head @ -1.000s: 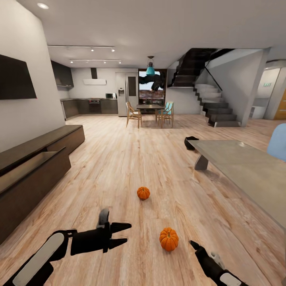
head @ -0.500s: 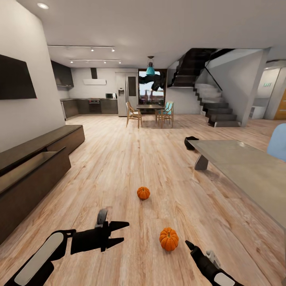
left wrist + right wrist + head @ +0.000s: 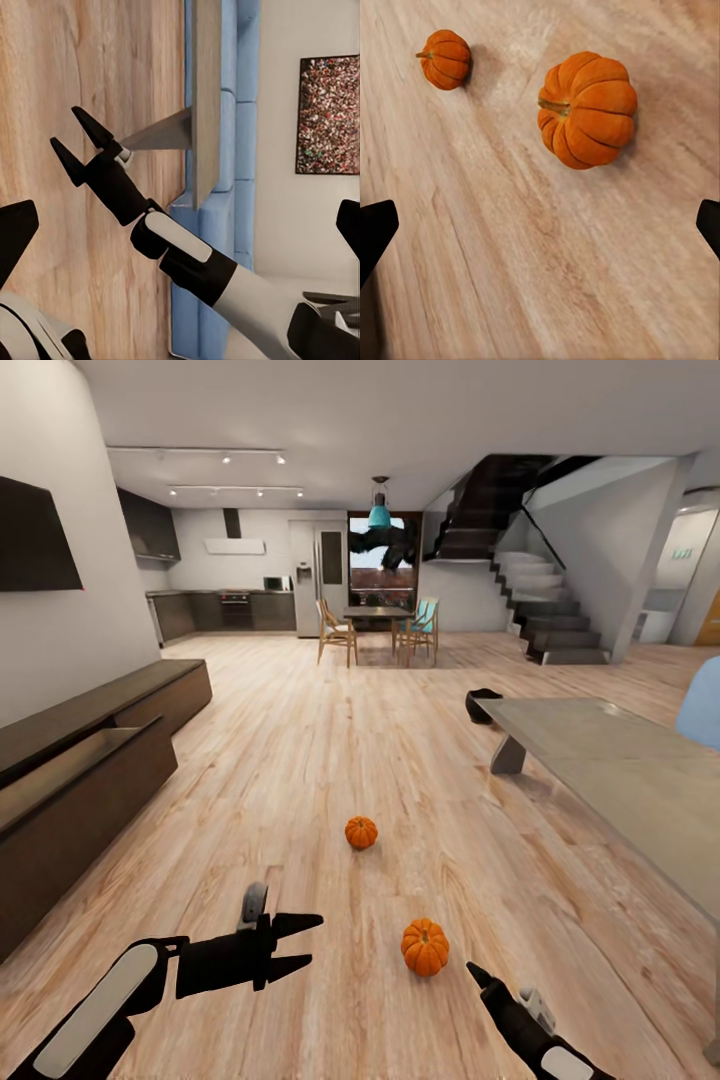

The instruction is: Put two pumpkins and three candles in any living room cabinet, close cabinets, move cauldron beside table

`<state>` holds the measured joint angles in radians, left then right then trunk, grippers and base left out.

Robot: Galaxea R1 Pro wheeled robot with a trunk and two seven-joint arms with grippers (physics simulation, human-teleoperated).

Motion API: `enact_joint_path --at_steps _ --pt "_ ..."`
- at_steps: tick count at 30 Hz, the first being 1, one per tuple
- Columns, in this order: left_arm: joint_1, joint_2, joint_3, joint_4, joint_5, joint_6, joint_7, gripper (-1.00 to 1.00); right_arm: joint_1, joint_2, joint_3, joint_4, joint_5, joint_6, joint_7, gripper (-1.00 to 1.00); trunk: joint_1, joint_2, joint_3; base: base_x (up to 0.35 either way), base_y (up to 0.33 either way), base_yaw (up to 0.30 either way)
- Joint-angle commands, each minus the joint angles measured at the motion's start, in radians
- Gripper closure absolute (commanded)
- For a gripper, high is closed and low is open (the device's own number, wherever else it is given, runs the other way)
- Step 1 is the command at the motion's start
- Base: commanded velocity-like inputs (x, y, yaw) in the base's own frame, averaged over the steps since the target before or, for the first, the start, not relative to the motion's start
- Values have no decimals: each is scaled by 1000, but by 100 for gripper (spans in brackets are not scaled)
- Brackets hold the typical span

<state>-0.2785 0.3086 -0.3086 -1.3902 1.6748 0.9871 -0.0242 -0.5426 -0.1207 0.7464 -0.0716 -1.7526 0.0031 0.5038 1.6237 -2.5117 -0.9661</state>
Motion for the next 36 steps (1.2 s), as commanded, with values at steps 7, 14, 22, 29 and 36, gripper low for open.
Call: enact_joint_path --at_steps 7,14,22,29,36 --pt "0 3 -4 1 28 2 -6 -100 0 -5 1 -1 -13 78 125 -100 3 -2 -28 0 0 0" --pt "1 3 -3 1 35 2 -6 -100 0 -34 -19 -85 -62 204 178 -100 6 -4 -55 0 0 0" --pt "1 4 -3 1 36 2 -6 -100 0 -40 -37 -83 -139 268 173 -100 10 -6 -86 0 0 0" --pt "1 4 -3 1 36 2 -6 -100 0 -39 -37 -82 -139 233 152 -100 13 -7 -113 0 0 0" --pt "1 4 -3 -2 36 4 -6 -100 0 -39 -36 -82 -139 214 150 -100 16 -9 -140 0 0 0"
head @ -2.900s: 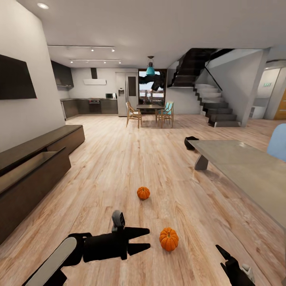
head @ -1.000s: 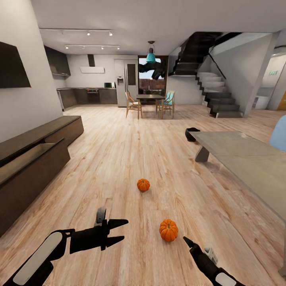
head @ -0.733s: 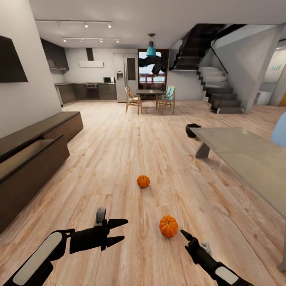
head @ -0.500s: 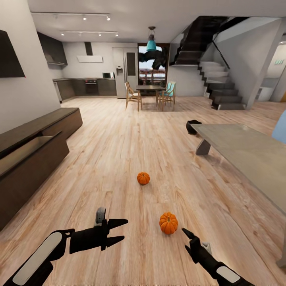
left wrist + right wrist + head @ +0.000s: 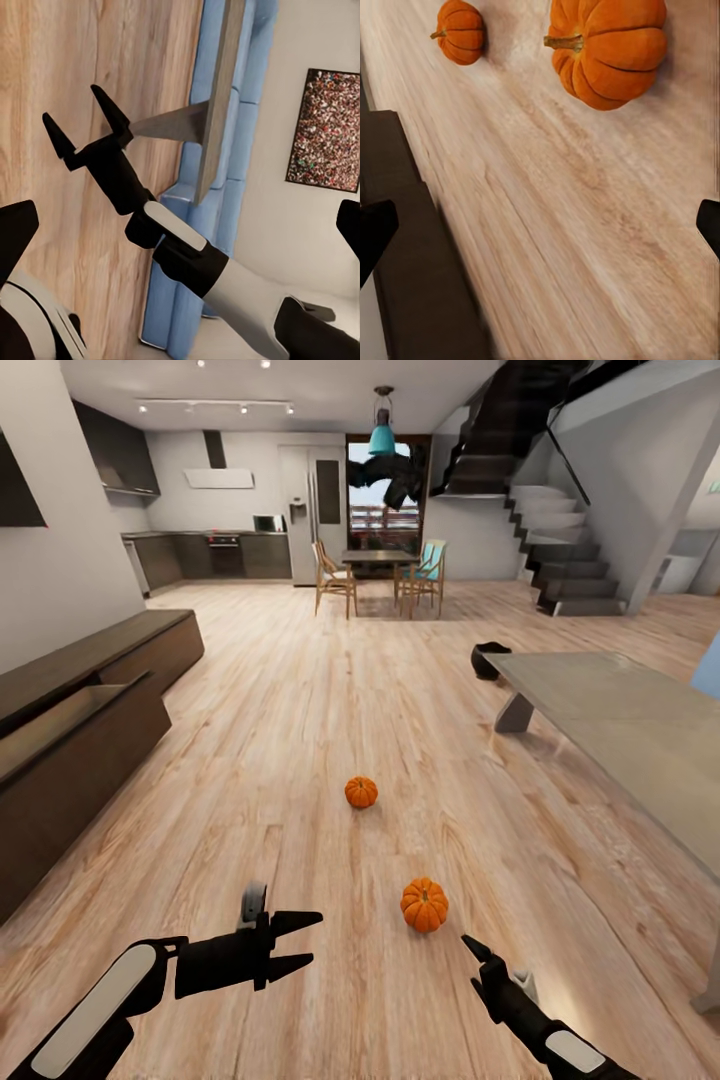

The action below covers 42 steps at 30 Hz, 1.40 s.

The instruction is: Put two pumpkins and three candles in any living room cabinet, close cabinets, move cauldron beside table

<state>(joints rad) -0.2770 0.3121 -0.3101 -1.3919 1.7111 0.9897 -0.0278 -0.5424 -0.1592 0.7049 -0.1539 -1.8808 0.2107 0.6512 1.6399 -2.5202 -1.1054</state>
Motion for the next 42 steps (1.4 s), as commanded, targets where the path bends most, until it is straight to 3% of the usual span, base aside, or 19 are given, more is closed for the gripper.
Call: enact_joint_path --at_steps 1,37,42 --pt "-1 1 -1 -2 -1 1 -3 -100 -1 0 5 0 -11 6 3 -100 0 -1 -5 0 0 0" --pt "0 -1 -3 -12 5 1 -3 -100 -1 2 5 0 -10 -2 4 -100 16 -9 -144 0 0 0" --pt "2 2 -2 -25 24 1 -3 -100 -1 2 5 1 -11 -2 4 -100 16 -9 -144 0 0 0"
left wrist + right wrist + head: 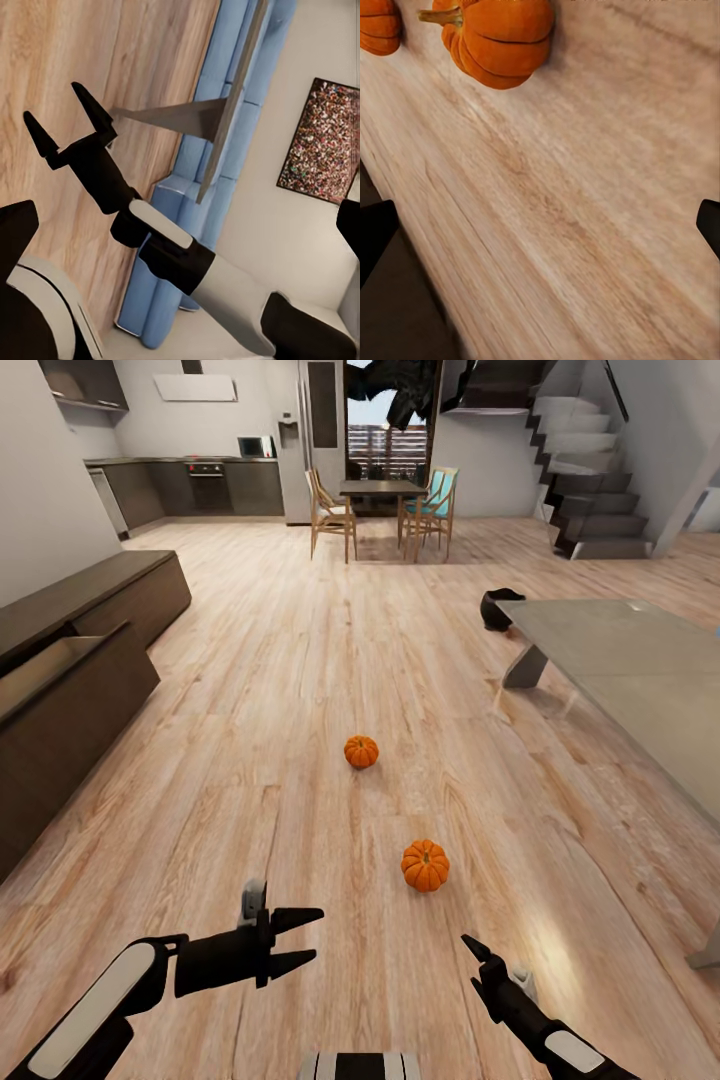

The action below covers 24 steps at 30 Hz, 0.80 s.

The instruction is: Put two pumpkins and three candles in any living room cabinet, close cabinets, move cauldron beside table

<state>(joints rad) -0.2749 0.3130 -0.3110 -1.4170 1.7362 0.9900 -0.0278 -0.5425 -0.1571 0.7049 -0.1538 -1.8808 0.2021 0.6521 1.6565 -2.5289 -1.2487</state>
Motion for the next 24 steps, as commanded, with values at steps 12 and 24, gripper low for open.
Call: enact_joint_path --at_steps 12,24 --pt "2 1 -2 -2 3 1 -3 -100 -1 -1 5 -10 -11 5 14 -100 0 0 -1 240 0 0" --pt "2 0 -2 4 2 1 -3 -100 -1 -2 4 -12 -11 8 14 -100 0 0 -1 332 -4 0"
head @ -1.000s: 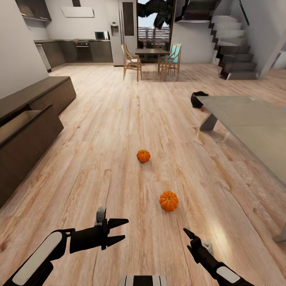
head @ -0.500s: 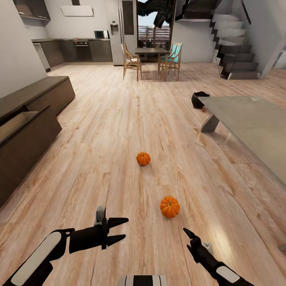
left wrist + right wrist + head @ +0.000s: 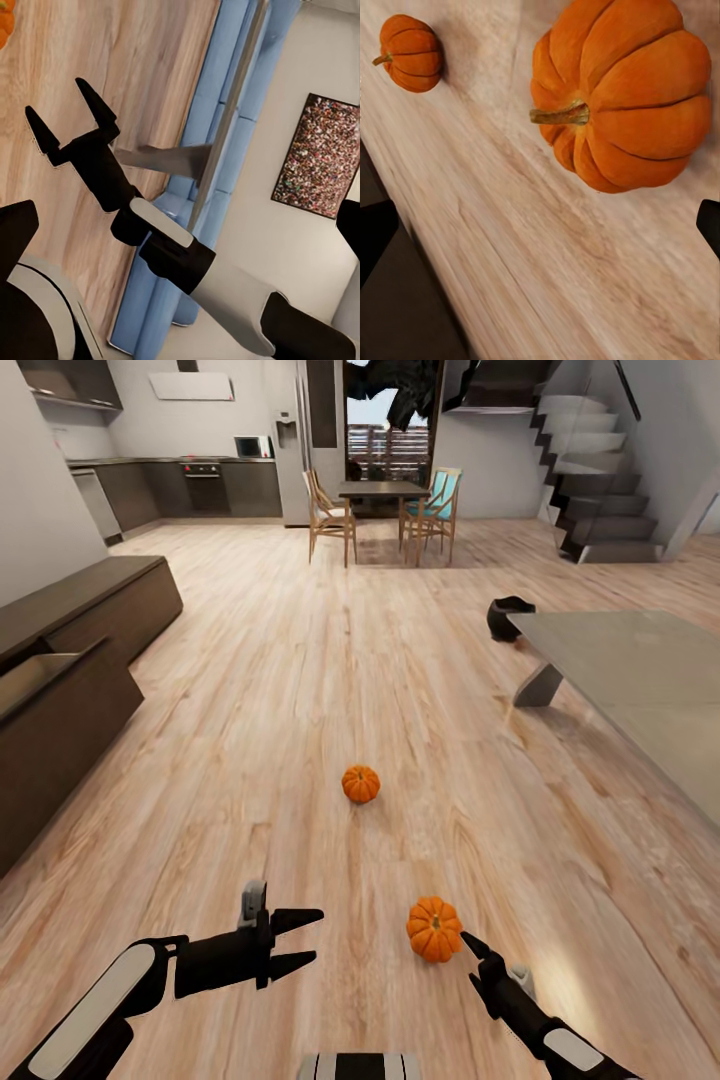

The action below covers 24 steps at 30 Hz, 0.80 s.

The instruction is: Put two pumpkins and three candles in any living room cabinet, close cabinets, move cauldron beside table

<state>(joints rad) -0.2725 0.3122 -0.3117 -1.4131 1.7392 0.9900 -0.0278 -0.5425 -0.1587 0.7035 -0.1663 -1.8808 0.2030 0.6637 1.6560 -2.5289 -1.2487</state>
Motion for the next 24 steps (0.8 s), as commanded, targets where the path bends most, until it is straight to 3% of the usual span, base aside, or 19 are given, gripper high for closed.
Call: enact_joint_path --at_steps 1,18,24 --pt "-1 1 -1 0 -1 1 -3 -100 -1 0 5 0 -11 6 4 -100 0 0 -1 249 -76 0" --pt "-1 2 0 2 -1 1 -3 -100 -1 -11 3 4 -13 8 0 -100 0 0 -1 27 -11 0" --pt "-1 2 1 3 -1 1 -3 -100 -1 -20 -43 0 -12 12 -2 -100 3 -1 -20 0 0 0"
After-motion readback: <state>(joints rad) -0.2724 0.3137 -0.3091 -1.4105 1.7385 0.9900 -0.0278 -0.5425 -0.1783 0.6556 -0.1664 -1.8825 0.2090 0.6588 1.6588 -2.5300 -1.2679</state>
